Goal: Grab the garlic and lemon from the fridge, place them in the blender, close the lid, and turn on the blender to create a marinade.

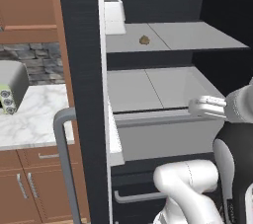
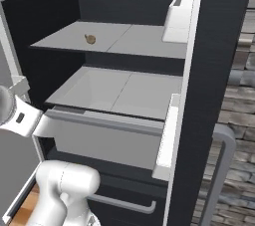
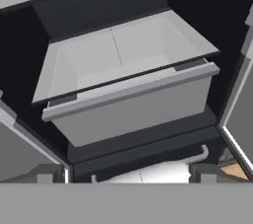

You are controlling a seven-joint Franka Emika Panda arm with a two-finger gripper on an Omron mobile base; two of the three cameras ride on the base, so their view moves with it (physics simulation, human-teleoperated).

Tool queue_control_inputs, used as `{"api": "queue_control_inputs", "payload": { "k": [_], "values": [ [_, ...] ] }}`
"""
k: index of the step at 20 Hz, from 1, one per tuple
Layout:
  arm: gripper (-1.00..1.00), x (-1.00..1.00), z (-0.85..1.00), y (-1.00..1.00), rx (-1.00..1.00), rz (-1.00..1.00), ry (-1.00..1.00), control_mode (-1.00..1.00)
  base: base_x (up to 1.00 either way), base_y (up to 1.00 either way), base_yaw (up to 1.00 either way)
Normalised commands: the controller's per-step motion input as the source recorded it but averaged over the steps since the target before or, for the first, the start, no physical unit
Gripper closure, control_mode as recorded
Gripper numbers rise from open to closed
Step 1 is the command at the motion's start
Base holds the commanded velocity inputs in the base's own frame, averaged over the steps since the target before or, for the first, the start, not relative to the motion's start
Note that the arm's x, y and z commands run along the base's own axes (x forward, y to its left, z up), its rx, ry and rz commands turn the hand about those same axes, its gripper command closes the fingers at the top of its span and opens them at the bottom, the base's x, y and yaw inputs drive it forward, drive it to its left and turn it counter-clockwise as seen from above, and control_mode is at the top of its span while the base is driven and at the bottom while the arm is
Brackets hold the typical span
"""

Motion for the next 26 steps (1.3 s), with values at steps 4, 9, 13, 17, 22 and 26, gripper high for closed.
{"api": "queue_control_inputs", "payload": {
  "k": [4, 9, 13, 17, 22, 26],
  "values": [
    [-1.0, 0.74, 1.0, 0.0, 0.0, 0.08, -0.25, -1.0, 0.0, 0.0, 0.0],
    [-1.0, 0.81, 0.67, 0.09, 0.0, 0.06, -0.2, -1.0, 0.0, 0.0, 0.0],
    [-1.0, 0.87, 0.07, 0.24, 0.0, 0.01, -0.1, -1.0, 0.0, 0.0, 0.0],
    [-1.0, 0.64, 0.0, 0.13, -0.03, 0.0, -0.01, -1.0, 0.0, 0.0, 0.0],
    [-1.0, 0.86, 0.08, 0.02, -0.02, 0.05, 0.05, -1.0, 0.0, 0.0, 0.0],
    [-1.0, 0.85, 0.06, 0.02, -0.06, 0.14, 0.16, -1.0, 0.0, 0.0, 0.0]
  ]
}}
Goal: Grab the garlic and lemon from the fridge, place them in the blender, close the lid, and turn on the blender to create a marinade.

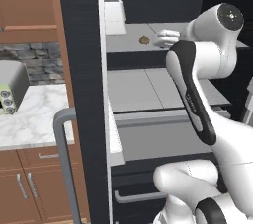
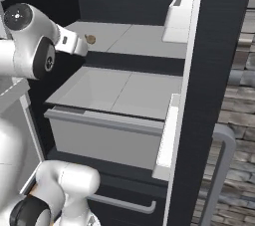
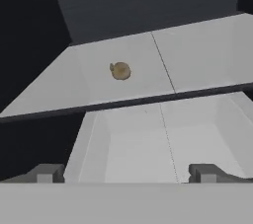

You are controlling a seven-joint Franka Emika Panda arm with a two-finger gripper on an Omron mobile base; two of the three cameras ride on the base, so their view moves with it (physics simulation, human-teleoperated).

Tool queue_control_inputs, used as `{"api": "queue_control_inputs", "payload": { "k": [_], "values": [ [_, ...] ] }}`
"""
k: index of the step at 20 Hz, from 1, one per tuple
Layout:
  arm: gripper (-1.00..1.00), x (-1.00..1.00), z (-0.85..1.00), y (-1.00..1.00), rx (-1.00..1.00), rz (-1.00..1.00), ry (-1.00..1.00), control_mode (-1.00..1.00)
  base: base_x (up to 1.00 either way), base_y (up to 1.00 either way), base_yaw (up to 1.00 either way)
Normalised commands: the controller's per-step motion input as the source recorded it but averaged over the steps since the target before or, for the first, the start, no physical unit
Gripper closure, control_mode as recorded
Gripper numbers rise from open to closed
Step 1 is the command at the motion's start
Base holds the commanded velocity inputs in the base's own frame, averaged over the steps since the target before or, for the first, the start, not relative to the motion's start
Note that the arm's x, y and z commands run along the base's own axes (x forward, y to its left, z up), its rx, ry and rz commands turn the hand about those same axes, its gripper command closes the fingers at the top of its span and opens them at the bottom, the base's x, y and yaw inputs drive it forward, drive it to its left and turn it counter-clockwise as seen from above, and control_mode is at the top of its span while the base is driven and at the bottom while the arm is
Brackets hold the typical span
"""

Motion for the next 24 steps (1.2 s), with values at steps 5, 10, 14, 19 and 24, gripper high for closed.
{"api": "queue_control_inputs", "payload": {
  "k": [5, 10, 14, 19, 24],
  "values": [
    [-1.0, 0.64, -0.1, 0.01, -0.06, 0.09, 0.1, -1.0, 0.0, 0.0, 0.0],
    [-1.0, 0.69, -0.23, 0.15, -0.04, 0.03, 0.09, -1.0, 0.0, 0.0, 0.0],
    [-1.0, 0.64, -0.31, 0.22, -0.05, 0.03, 0.1, -1.0, 0.0, 0.0, 0.0],
    [-1.0, 0.6, -0.19, 0.09, -0.02, 0.01, 0.06, -1.0, 0.0, 0.0, 0.0],
    [-1.0, 0.44, -0.02, 0.0, 0.0, 0.0, 0.0, -1.0, 0.0, 0.0, 0.0]
  ]
}}
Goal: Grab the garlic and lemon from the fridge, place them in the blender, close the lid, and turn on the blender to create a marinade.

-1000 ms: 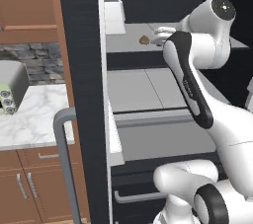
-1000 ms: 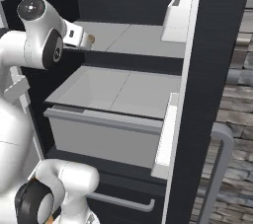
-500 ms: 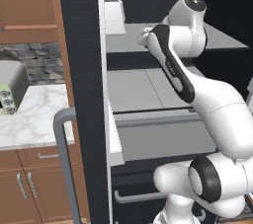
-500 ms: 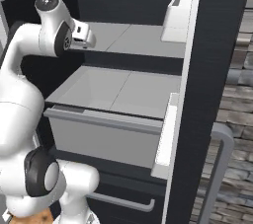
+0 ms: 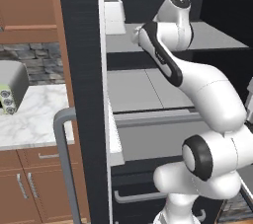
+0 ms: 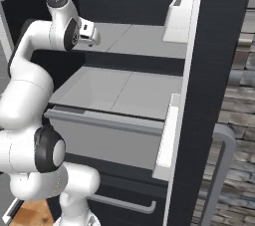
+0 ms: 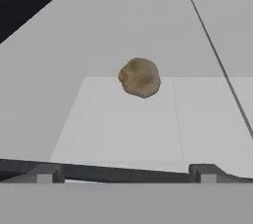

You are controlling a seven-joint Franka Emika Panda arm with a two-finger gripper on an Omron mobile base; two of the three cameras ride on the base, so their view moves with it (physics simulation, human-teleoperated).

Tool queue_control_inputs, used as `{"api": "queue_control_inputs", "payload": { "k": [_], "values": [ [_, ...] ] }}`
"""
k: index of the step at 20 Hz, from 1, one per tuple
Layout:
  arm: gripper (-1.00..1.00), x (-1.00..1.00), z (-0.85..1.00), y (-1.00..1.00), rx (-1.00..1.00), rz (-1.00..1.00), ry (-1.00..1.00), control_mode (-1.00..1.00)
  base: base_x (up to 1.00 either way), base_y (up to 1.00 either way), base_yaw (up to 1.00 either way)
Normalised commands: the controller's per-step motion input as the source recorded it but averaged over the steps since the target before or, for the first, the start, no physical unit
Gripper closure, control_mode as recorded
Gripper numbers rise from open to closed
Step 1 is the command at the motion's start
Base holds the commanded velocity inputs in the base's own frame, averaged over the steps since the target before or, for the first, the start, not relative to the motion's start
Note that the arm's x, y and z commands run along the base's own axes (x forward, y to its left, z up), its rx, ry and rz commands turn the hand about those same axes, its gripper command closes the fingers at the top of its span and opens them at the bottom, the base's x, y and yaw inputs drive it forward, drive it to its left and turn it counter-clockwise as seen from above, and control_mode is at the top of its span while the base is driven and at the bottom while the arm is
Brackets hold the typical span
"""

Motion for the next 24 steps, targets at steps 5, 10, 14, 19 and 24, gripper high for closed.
{"api": "queue_control_inputs", "payload": {
  "k": [5, 10, 14, 19, 24],
  "values": [
    [-1.0, 0.42, -0.06, 0.0, 0.0, 0.0, 0.0, -1.0, 0.0, 0.0, 0.0],
    [-1.0, 0.37, -0.15, -0.06, 0.0, 0.0, 0.0, -1.0, 0.0, 0.0, 0.0],
    [-1.0, 0.36, -0.18, -0.08, 0.0, 0.0, 0.0, -1.0, 0.0, 0.0, 0.0],
    [-1.0, 0.35, -0.12, -0.05, 0.0, 0.0, 0.0, -1.0, 0.0, 0.0, 0.0],
    [-1.0, 0.34, -0.01, 0.0, 0.0, 0.0, 0.0, -1.0, 0.0, 0.0, 0.0]
  ]
}}
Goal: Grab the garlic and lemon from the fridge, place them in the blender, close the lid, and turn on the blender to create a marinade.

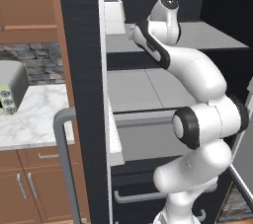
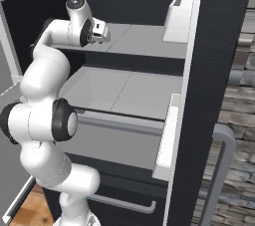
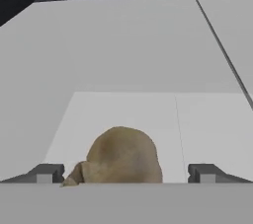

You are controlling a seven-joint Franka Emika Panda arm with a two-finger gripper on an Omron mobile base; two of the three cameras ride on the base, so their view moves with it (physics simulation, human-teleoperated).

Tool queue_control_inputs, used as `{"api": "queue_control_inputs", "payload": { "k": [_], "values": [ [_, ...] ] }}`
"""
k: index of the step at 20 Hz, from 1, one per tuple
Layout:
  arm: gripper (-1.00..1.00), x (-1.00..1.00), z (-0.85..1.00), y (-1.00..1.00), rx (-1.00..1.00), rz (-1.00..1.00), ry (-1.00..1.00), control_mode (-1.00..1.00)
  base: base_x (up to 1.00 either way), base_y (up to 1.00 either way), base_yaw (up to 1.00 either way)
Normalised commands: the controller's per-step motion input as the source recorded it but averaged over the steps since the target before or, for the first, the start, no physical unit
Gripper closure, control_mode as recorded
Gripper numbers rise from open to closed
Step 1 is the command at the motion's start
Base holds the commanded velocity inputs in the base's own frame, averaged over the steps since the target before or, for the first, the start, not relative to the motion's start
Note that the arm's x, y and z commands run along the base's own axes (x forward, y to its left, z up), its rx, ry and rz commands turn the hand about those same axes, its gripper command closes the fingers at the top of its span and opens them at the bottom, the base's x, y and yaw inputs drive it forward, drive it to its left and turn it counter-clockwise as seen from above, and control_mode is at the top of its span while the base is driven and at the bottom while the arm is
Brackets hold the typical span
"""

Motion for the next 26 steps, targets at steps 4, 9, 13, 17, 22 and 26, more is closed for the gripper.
{"api": "queue_control_inputs", "payload": {
  "k": [4, 9, 13, 17, 22, 26],
  "values": [
    [-1.0, 0.31, -0.02, 0.0, 0.0, 0.0, 0.01, -1.0, 0.0, 0.0, 0.0],
    [-1.0, 0.06, -0.11, 0.0, 0.0, 0.0, 0.0, -1.0, 0.0, 0.0, 0.0],
    [-1.0, -0.01, -0.22, 0.02, -0.03, 0.0, 0.0, -1.0, 0.0, 0.0, 0.0],
    [1.0, 0.01, -0.16, 0.04, -0.03, 0.0, 0.0, -1.0, 0.0, 0.0, 0.0],
    [1.0, 0.18, -0.07, 0.02, 0.0, 0.0, -0.03, -1.0, 0.0, 0.0, 0.0],
    [1.0, -0.07, 0.0, 0.03, 0.0, 0.02, -0.08, -1.0, 0.0, 0.0, 0.0]
  ]
}}
